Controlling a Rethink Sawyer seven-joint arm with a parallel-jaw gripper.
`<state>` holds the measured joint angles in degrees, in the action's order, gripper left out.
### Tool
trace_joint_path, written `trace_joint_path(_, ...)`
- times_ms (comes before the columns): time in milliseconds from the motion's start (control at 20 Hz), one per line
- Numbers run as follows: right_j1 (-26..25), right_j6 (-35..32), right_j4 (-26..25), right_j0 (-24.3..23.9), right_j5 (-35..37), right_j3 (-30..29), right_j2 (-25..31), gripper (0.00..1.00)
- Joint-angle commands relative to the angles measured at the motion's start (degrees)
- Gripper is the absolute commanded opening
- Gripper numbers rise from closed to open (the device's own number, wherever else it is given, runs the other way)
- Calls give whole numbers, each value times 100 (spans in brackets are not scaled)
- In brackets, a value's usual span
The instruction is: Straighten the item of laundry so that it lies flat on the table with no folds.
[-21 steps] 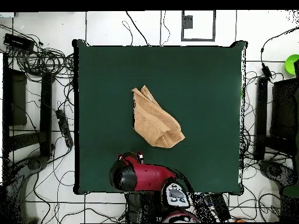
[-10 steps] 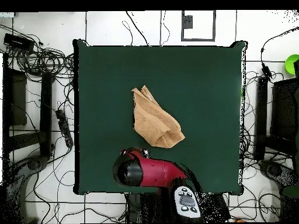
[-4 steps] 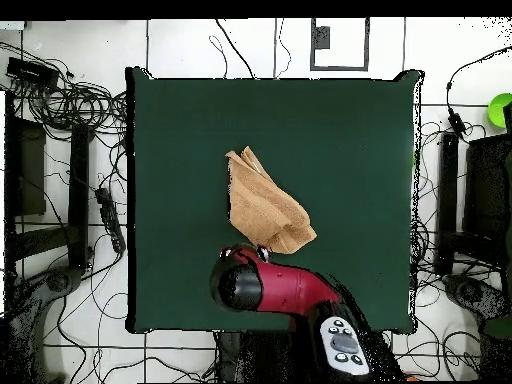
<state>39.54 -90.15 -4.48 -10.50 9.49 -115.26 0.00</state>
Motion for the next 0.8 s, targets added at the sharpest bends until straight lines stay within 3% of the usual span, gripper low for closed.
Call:
trace_joint_path(50,-279,32,-336,-219,626,524,889,100)
trace_joint_path(350,-340,50,-424,-358,824,729,1080,100)
trace_joint_path(800,-440,-179,-342,-152,1050,1127,1078,100)
